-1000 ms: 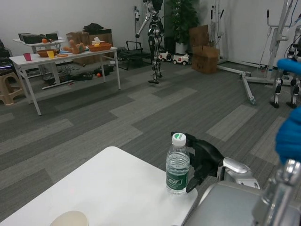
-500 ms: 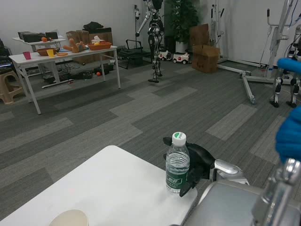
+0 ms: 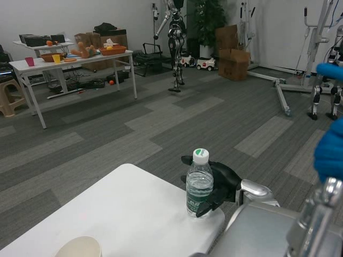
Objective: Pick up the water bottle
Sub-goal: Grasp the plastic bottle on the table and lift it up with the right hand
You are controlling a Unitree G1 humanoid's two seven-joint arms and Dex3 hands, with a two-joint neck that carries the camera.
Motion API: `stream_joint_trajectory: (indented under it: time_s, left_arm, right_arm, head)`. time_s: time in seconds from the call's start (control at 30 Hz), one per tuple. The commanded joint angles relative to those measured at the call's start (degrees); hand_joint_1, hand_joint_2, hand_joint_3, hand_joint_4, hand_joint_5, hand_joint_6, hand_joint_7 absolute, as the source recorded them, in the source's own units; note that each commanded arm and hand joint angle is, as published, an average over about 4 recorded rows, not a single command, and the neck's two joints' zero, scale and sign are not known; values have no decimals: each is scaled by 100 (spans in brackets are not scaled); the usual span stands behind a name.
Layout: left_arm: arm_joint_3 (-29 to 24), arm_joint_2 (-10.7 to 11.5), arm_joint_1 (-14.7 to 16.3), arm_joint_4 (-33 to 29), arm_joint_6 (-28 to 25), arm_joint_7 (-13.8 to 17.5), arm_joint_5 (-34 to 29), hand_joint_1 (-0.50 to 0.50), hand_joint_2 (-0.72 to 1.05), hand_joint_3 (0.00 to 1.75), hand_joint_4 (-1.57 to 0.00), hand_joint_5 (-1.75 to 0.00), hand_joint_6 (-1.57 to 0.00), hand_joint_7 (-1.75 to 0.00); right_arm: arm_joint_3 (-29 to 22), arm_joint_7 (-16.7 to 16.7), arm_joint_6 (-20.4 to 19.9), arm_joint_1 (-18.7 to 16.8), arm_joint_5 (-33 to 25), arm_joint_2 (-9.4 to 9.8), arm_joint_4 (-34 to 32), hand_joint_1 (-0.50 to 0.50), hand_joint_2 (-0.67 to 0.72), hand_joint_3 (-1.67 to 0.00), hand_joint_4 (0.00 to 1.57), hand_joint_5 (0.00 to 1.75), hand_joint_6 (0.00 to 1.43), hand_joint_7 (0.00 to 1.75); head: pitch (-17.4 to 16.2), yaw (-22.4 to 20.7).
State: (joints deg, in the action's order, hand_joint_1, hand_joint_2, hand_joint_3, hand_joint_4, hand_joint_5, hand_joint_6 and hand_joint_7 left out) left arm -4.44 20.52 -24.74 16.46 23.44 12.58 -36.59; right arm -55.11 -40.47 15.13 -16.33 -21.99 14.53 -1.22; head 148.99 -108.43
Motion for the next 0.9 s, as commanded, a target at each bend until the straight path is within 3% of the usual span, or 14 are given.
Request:
stream_joint_trajectory:
  time_s: [0.03,0.07,0.13,0.17,0.3,0.4,0.6,0.7,0.9]
  left_arm:
    - [4,66,-93,42,56,-10,2,-50,-72,9,-4,0,0,-2]
    - [4,66,-93,42,56,-10,2,-50,-72,9,-4,0,0,-2]
    - [4,66,-88,28,56,-10,2,-50,-72,9,-3,0,0,0]
    - [4,66,-84,24,56,-10,2,-50,-72,9,-3,0,0,0]
    - [-9,61,-62,2,56,-10,2,-50,-72,9,-3,0,0,-2]
    - [-20,57,-55,-4,58,-12,2,-50,-72,9,-4,0,0,-3]
    - [-20,66,-55,-11,64,-14,2,-50,-72,9,-4,0,0,-5]
    - [-13,66,-49,-2,64,-16,0,-50,-72,9,-4,0,0,-2]
    - [-7,77,-49,7,64,-14,-4,-50,-72,9,-4,0,0,0]
  right_arm:
    - [-76,4,-80,33,-51,21,27,-45,-19,-22,26,112,8,96]
    - [-68,4,-82,33,-51,23,41,-46,-22,-28,34,131,16,120]
    - [-46,4,-87,33,-51,23,71,-46,-26,-38,46,148,37,148]
    - [-35,4,-89,33,-51,23,87,-46,-26,-40,50,150,44,150]
    - [-8,4,-155,37,-51,37,135,-42,-29,-58,92,165,106,161]
    - [1,4,-170,42,-60,50,139,-40,-32,-67,121,162,126,157]
    - [53,4,-243,42,-159,87,139,-23,-32,-79,151,143,137,143]
    - [159,4,-401,79,-455,120,137,-17,-29,-79,154,133,137,140]
    - [273,6,-550,171,-680,151,27,-17,-29,-79,154,126,137,140]
  head:
    - [-6,-24]
    - [-11,-38]
    - [-20,-61]
    - [-20,-60]
    - [-29,-68]
    - [-32,-70]
    - [-64,-84]
    - [-71,-90]
    - [-72,-126]
